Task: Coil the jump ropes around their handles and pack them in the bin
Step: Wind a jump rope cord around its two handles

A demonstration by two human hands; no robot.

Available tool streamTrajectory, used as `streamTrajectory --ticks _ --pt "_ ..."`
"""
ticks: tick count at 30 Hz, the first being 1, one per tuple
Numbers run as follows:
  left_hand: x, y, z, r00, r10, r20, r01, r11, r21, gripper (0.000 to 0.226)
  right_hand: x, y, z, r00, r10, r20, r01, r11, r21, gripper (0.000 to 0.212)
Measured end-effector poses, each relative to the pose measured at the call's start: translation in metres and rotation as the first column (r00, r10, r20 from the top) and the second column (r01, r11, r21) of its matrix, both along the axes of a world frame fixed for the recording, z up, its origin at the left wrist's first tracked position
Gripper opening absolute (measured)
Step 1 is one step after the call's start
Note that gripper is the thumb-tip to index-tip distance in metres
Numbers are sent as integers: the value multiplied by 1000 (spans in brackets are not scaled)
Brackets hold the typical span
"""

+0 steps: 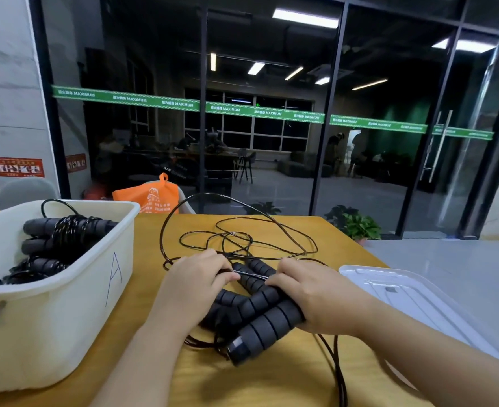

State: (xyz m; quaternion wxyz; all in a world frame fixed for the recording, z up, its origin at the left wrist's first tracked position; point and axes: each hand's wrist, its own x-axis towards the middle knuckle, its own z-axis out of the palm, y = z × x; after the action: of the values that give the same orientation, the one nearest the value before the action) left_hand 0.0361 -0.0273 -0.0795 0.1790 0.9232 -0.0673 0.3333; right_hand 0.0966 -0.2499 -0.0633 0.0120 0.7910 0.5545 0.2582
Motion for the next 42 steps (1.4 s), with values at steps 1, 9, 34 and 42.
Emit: streamTrajectory --ticks 1,9,34,42 --pt "0 -4 2 999 30 23 -31 999 12 21 0 1 0 999 -33 14 33 999 3 57" --pt "-12 -26 14 985 115 128 -136 977 166 38 -7 21 -5 956 -291 -20 292 953 85 64" --pt "-7 -52 -5 945 -318 -83 248 856 -452 23 11 44 20 326 -26 -945 691 689 219 14" --pt "6 -20 -17 950 -276 -147 214 916 -339 37 13 23 -11 -133 431 -892 618 740 265 43"
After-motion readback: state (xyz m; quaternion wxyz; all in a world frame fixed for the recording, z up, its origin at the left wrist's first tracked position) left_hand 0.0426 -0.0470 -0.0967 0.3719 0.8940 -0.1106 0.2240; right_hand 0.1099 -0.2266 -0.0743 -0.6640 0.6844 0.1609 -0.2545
